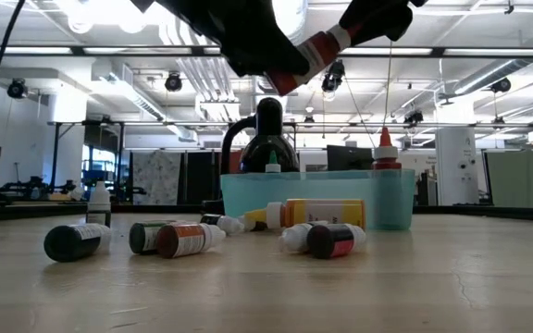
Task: Pick & Place food coloring
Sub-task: Put the large red food coloring bottle into the bin
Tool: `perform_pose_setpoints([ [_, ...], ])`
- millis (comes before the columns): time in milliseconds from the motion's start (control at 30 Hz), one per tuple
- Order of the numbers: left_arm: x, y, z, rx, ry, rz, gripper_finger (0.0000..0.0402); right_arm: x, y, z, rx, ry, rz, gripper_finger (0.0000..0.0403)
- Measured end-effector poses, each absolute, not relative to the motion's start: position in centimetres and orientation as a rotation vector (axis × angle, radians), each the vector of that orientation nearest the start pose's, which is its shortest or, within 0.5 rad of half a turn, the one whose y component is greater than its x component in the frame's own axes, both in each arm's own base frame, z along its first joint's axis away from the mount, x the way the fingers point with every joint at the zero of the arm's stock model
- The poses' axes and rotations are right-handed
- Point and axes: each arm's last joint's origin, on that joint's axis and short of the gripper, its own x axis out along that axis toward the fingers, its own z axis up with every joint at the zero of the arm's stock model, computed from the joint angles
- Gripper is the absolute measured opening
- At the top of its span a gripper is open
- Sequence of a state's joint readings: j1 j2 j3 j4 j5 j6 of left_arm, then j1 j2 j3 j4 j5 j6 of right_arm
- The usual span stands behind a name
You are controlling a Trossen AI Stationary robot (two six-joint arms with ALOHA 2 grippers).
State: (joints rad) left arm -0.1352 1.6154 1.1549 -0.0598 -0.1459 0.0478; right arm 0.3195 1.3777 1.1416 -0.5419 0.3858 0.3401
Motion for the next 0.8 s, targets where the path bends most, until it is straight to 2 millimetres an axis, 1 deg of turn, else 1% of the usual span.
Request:
perform_pose_setpoints([
  [100, 35.9, -4.4, 26.4, 0.120, 0.514, -0.002, 0.0110, 27.8, 7.9, 29.7, 0.055, 0.705, -0.195, 0.0207],
  [367, 35.9, -4.4, 26.5, 0.117, 0.503, -0.003, 0.0110, 28.1, 6.8, 29.7, 0.076, 0.705, -0.223, 0.0207],
  [633, 36.0, -4.3, 26.6, 0.114, 0.495, -0.002, 0.0110, 28.2, 6.6, 29.7, 0.091, 0.709, -0.217, 0.0206],
  [733, 36.0, -4.2, 26.6, 0.113, 0.493, 0.001, 0.0110, 28.2, 6.6, 29.7, 0.096, 0.709, -0.221, 0.0195],
  [800, 36.0, -4.1, 26.6, 0.113, 0.493, 0.003, 0.0110, 28.2, 6.5, 29.7, 0.097, 0.709, -0.223, 0.0180],
])
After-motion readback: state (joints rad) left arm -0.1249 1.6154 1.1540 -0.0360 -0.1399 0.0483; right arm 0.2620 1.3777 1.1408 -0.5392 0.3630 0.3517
